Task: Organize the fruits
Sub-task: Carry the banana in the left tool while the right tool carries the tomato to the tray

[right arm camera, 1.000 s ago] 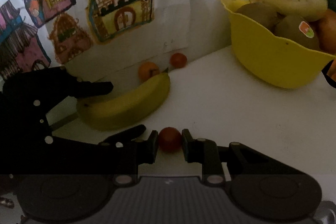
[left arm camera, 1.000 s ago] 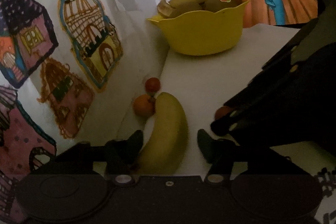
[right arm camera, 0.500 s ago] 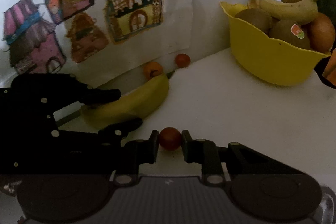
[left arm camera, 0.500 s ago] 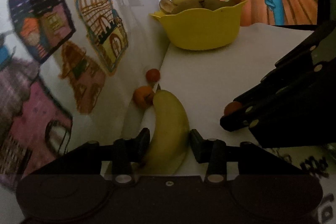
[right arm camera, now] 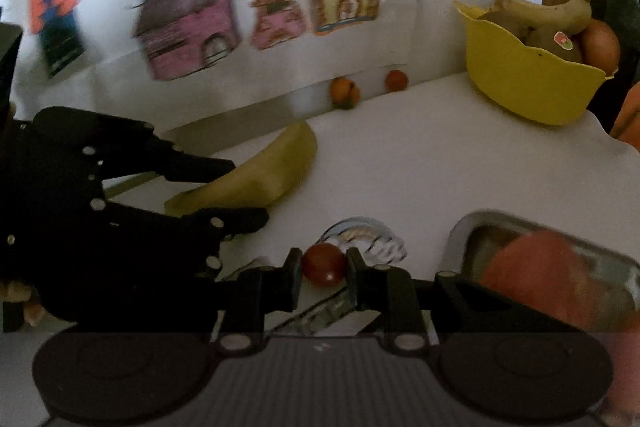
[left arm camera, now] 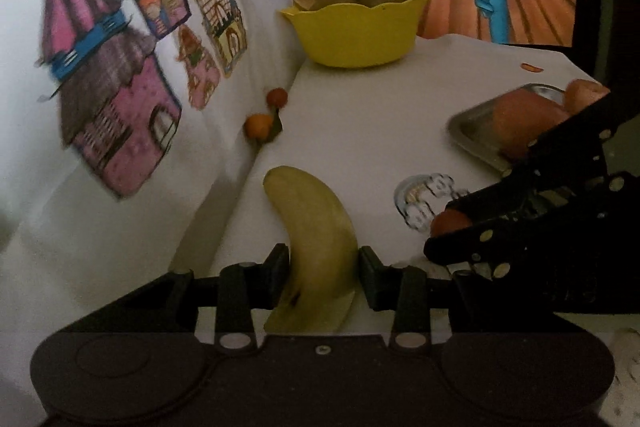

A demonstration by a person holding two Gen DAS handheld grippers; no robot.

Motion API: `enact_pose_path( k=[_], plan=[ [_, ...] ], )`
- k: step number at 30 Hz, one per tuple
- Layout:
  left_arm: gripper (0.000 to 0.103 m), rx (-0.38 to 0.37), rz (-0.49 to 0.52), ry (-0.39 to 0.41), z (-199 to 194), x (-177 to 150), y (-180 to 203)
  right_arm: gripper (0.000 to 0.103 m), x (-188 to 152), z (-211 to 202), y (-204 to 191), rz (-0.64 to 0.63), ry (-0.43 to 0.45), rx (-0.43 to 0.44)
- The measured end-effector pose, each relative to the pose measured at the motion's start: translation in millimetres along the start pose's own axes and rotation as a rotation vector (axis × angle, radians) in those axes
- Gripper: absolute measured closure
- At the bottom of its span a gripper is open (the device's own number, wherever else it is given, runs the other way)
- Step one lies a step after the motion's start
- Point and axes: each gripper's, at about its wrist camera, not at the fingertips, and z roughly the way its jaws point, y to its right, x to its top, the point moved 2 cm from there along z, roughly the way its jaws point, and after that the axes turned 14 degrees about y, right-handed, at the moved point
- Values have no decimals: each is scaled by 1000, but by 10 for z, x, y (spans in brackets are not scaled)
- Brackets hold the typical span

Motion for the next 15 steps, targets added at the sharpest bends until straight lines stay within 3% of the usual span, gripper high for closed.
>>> enact_pose_path(
  k=[10, 15],
  plan=[
    [65, -50, -40, -18, -685, -312, 104, 77, -243, -343, -305, -30, 37, -32],
    [62, -39, -62, -15, -660, -305, 89, 77, -372, -537, -382, -42, 56, -48]
  ],
)
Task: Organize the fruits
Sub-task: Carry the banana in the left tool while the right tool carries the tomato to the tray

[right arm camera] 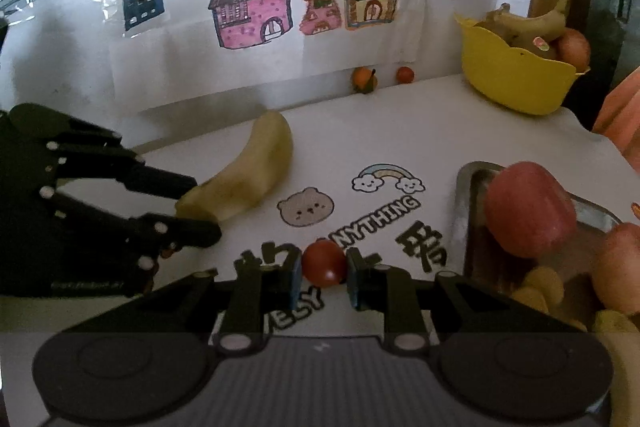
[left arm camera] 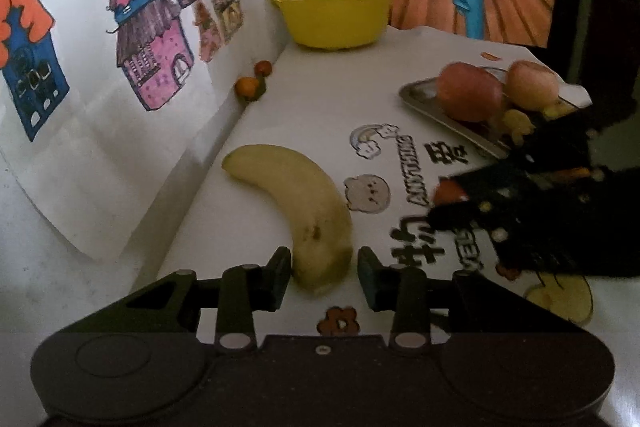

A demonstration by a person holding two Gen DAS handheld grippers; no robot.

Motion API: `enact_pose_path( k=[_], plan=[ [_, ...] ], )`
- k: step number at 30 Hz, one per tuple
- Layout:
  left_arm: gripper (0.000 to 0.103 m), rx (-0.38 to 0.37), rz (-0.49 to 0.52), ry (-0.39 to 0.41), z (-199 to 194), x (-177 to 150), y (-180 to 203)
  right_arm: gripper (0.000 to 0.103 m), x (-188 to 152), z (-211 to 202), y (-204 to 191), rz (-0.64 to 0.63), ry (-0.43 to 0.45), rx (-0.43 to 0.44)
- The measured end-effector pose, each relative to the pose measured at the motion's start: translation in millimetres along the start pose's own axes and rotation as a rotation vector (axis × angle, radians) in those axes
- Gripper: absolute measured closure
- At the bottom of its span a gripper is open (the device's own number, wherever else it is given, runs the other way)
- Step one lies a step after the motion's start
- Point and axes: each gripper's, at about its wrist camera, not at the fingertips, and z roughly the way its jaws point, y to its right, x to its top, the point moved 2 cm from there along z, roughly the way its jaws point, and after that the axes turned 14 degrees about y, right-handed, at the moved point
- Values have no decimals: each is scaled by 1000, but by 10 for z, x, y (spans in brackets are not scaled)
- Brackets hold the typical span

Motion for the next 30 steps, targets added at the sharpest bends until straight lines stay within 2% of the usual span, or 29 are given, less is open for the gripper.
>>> enact_pose_path(
  k=[4, 11, 14, 21, 22, 24, 30],
  plan=[
    [51, 18, -19, 6, 112, 64, -3, 76, -37, -29, 12, 34, 21, -19],
    [47, 67, -91, -7, 398, 185, -2, 69, -73, -30, 70, 76, 40, -29],
    [48, 72, -113, -7, 463, 211, -1, 67, -68, -18, 78, 78, 38, -22],
    [64, 59, -126, -14, 438, 210, -26, 65, -22, 55, 86, 77, 25, -6],
    [64, 53, -120, -17, 420, 207, -24, 67, -25, 54, 85, 77, 25, -6],
    [64, 41, -112, -19, 372, 187, -4, 77, -35, 37, 81, 76, 28, -12],
    [65, -8, -136, -13, 163, 91, 81, 78, -76, -70, 69, 92, 47, -43]
  ],
)
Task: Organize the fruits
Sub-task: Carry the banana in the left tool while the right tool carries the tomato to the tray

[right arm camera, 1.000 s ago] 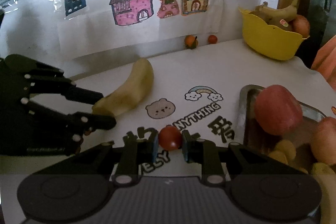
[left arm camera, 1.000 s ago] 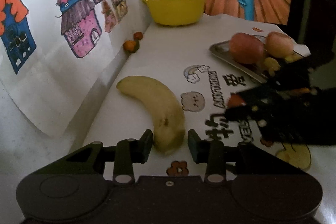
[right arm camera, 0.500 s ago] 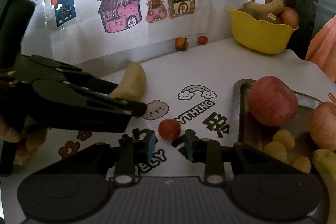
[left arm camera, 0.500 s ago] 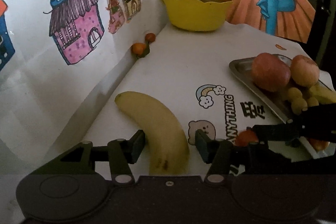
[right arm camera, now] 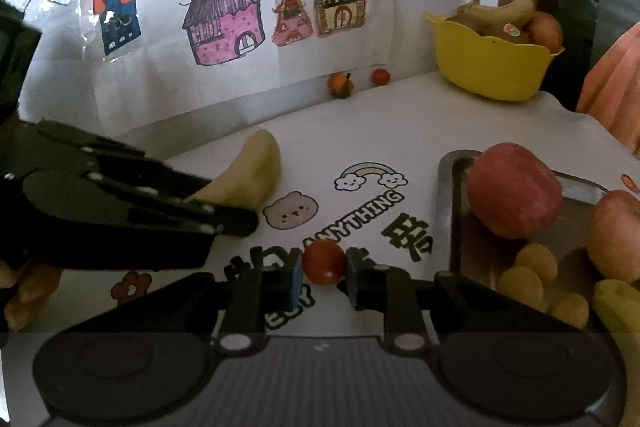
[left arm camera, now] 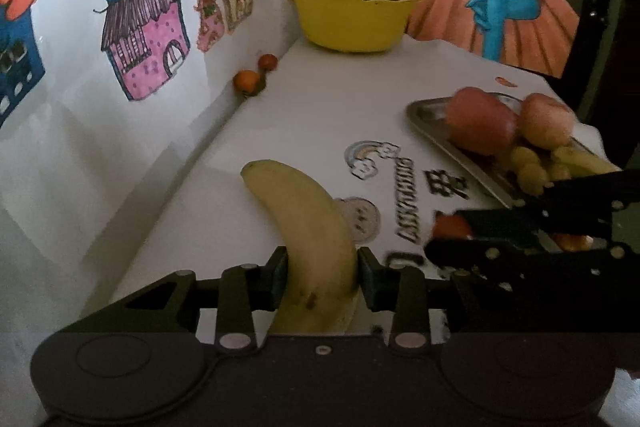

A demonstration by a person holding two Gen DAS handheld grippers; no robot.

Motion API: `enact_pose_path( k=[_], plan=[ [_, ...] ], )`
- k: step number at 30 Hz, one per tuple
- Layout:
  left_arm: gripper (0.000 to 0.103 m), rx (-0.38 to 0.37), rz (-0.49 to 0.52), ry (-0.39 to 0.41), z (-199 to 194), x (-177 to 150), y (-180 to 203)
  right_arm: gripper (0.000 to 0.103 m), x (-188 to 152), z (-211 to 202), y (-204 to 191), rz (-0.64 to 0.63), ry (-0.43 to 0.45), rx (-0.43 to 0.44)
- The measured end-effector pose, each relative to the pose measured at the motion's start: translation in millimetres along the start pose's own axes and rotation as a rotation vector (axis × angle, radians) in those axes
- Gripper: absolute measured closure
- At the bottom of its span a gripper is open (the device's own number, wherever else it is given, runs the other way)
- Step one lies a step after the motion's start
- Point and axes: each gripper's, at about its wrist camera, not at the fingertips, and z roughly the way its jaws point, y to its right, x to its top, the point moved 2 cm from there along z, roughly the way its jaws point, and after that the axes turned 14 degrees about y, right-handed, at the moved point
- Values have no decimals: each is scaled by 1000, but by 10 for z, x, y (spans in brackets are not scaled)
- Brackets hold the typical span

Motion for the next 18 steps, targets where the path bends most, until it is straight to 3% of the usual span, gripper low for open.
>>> enact_pose_path(
  k=[18],
  plan=[
    [65, -166, -243, 64, -422, -270, 269, 78, -181, -915, -65, 96, 191, -120]
  ],
)
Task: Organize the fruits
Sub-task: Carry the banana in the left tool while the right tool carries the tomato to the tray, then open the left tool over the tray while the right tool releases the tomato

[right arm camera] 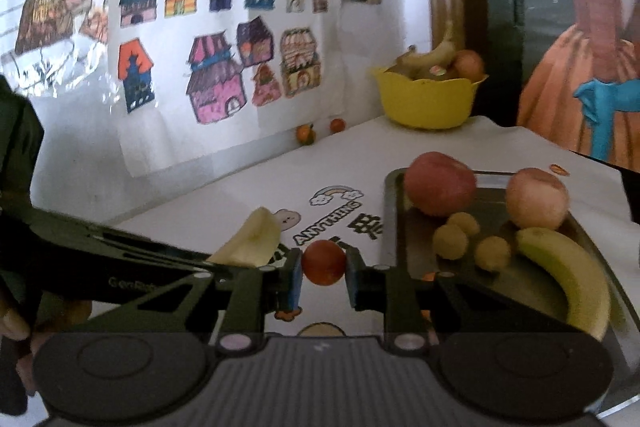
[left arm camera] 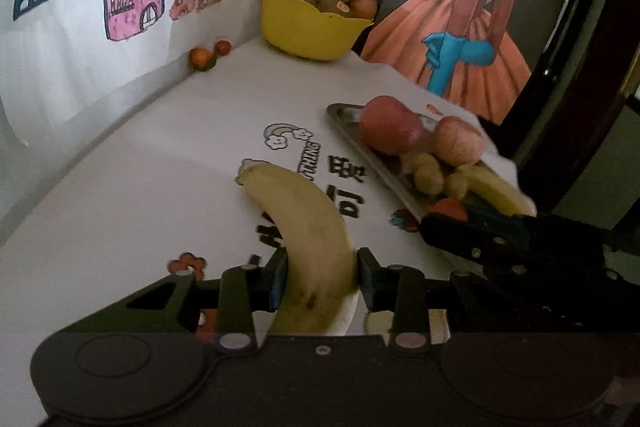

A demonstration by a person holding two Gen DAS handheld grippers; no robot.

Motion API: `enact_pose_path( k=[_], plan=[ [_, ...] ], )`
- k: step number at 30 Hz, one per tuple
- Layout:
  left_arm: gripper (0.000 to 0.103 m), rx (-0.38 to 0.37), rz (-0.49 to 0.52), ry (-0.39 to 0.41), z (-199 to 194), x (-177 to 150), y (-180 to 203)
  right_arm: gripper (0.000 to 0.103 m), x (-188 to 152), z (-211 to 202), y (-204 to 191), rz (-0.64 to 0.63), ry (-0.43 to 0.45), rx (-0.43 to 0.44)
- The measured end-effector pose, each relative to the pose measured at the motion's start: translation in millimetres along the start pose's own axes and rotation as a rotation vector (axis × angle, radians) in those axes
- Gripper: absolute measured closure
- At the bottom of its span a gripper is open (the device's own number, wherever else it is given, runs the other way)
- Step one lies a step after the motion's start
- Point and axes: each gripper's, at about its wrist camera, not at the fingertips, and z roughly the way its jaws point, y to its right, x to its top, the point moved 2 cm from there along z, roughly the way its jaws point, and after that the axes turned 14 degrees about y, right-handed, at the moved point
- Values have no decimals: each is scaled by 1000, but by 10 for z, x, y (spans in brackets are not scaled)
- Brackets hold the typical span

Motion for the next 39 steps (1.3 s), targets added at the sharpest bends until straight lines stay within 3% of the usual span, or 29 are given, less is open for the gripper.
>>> enact_pose_path(
  k=[11, 18, 23, 39],
  plan=[
    [65, -65, -58, 60, 68, 139, 266, 77, 70, -246, 273, 63, 79, -73],
    [65, -118, 11, 82, 297, 296, 629, 77, 55, -373, 679, 161, 131, -175],
    [65, -147, 43, 78, 500, 337, 849, 77, -38, -427, 943, 195, 122, -250],
    [65, -189, 136, 60, 901, 277, 1352, 77, -227, -451, 1315, 285, 131, -299]
  ],
)
